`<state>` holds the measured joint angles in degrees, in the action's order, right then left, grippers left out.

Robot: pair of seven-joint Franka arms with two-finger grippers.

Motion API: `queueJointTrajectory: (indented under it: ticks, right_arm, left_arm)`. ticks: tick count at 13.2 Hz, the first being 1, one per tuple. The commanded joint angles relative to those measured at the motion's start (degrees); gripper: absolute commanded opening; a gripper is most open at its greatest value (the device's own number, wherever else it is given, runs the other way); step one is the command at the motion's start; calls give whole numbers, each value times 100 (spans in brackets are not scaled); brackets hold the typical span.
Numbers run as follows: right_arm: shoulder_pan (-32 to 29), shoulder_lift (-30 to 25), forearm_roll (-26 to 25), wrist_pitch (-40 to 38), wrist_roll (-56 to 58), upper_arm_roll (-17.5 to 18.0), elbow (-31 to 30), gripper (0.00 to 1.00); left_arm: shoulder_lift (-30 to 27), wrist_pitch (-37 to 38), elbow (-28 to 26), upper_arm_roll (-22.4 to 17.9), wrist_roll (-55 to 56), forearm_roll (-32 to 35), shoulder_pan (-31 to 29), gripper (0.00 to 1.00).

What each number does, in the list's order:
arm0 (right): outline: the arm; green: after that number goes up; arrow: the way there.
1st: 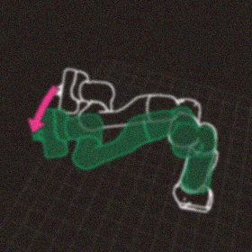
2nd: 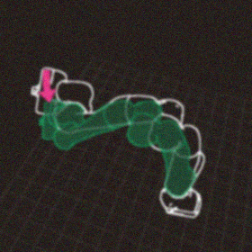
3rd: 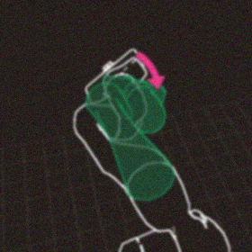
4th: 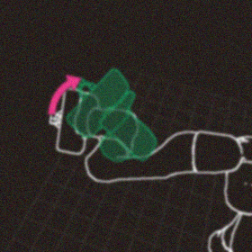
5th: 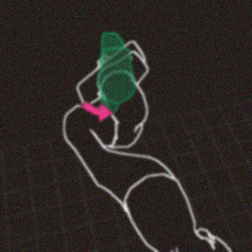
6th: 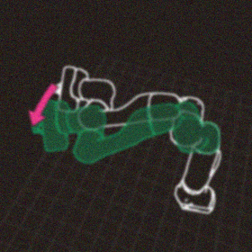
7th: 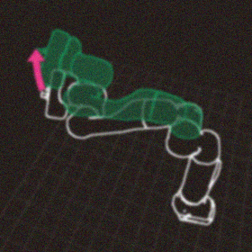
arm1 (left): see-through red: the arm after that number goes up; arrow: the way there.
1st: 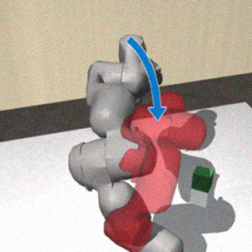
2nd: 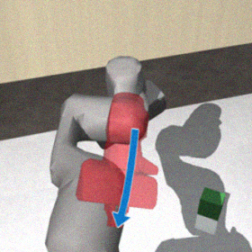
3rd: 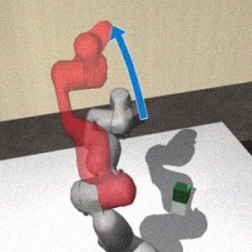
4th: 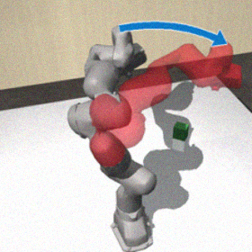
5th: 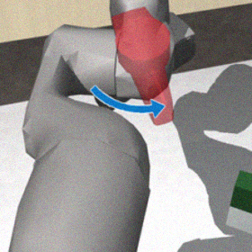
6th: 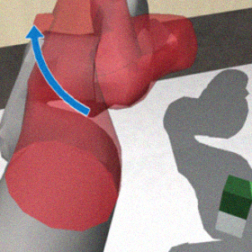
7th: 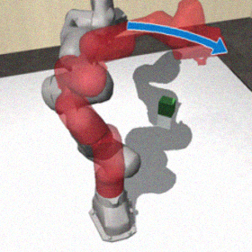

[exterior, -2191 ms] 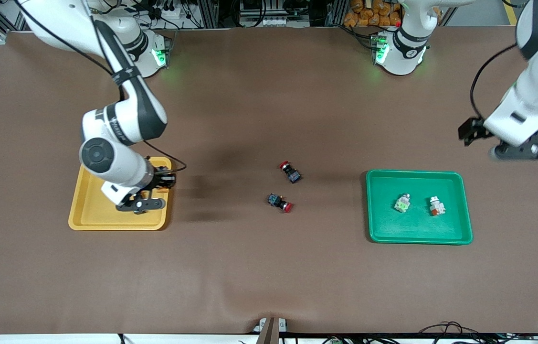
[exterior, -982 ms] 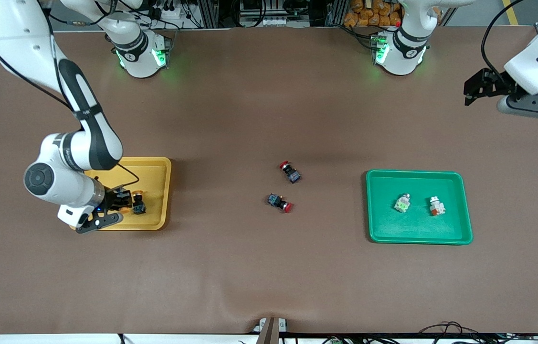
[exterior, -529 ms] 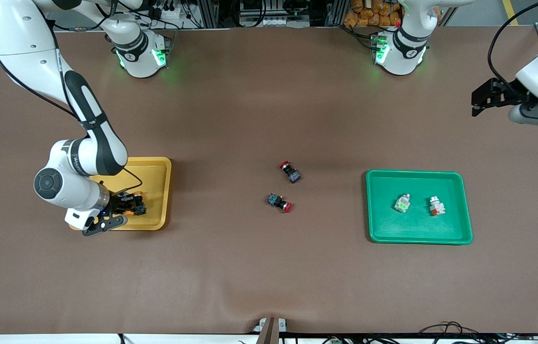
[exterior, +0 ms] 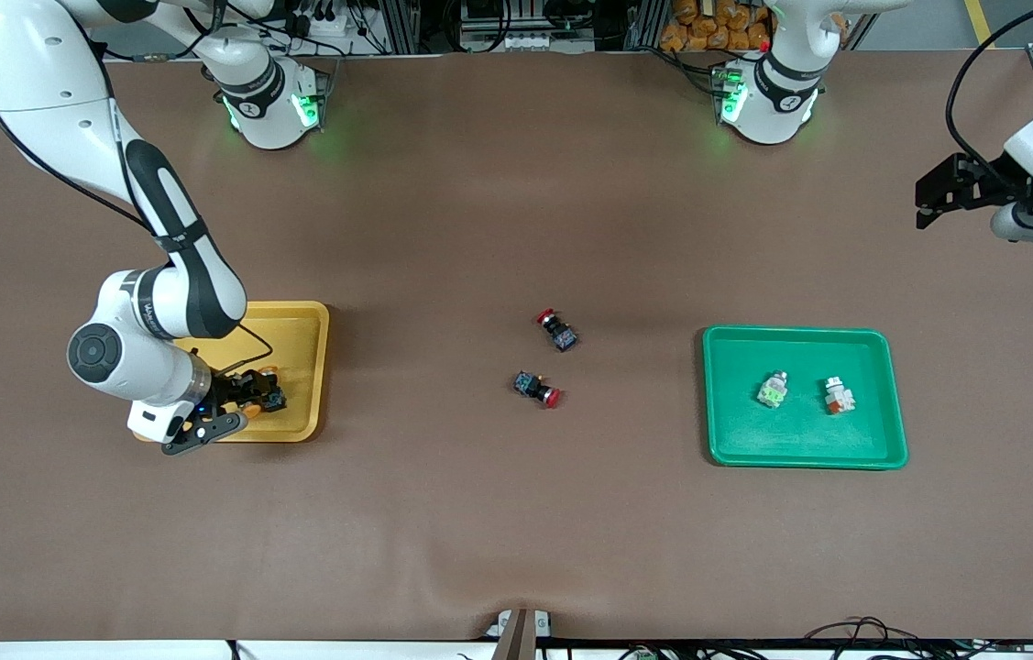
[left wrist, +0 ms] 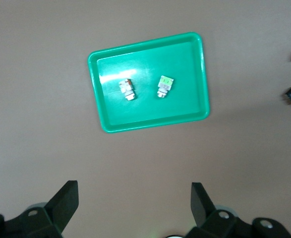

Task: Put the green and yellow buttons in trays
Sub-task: 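Lower the orange button into the yellow tray while the left gripper withdraws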

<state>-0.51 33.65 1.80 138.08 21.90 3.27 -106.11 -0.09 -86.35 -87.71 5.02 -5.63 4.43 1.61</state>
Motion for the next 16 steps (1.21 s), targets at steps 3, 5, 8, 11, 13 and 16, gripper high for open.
queueJointTrajectory:
  ticks: [3, 5, 8, 11, 13, 16]
  right_arm:
    - [-125, -138, -48, -384, 130, 94, 81, 84]
    - [-99, -454, -39, -947, 69, 103, 239, 83]
    - [-90, -508, -39, -1763, 69, 103, 905, 83]
    - [-81, -648, -48, -2494, 69, 103, 1329, 84]
    - [-64, -972, -57, -2653, -97, 95, 1338, 84]
    - [-19, -1395, -144, -2917, -335, 103, 1347, 83]
  left_arm:
    - [167, 39, 167, 17, -87, 278, 50, 100]
    - [167, 39, 167, 34, -70, 252, 33, 100]
    - [167, 39, 167, 34, -69, 269, 50, 100]
    - [167, 39, 167, 34, -69, 234, 24, 100]
    - [167, 39, 167, 43, -61, 225, 32, 100]
    - [167, 39, 167, 43, -61, 225, 68, 100]
